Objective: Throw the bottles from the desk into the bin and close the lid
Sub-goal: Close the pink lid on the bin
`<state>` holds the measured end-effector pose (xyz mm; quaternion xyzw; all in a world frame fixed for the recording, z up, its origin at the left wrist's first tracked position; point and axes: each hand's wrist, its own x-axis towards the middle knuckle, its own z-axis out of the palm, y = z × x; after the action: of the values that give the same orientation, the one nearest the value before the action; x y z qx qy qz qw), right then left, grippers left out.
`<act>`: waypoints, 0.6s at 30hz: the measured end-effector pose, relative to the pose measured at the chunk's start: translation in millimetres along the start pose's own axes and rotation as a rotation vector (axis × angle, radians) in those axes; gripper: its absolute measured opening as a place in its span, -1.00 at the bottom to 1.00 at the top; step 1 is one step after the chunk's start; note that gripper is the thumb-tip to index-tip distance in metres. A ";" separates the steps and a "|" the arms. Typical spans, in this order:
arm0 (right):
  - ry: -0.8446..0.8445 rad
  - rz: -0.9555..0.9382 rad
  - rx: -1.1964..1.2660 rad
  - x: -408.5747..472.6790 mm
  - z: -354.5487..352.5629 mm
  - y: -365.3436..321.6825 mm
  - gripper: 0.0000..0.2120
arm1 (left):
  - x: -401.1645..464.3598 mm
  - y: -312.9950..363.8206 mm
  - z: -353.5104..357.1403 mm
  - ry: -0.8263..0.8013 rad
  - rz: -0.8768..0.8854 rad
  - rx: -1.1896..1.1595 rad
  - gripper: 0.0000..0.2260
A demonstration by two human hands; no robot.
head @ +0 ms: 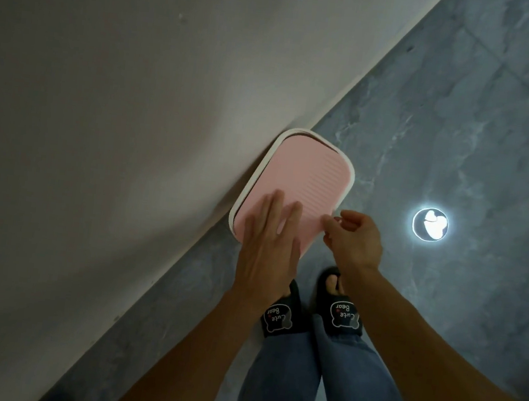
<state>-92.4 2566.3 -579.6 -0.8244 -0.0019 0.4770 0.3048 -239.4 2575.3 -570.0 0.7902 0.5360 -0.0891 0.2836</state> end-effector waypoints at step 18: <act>-0.213 -0.032 -0.153 8.5 0.6 3.1 -0.76 | -1.7 -4.8 7.8 0.038 -0.048 0.076 -0.43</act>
<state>-89.1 2566.6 -588.0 -0.7897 -0.0840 0.5553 0.2468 -243.1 2571.0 -577.3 0.7887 0.5565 -0.1011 0.2411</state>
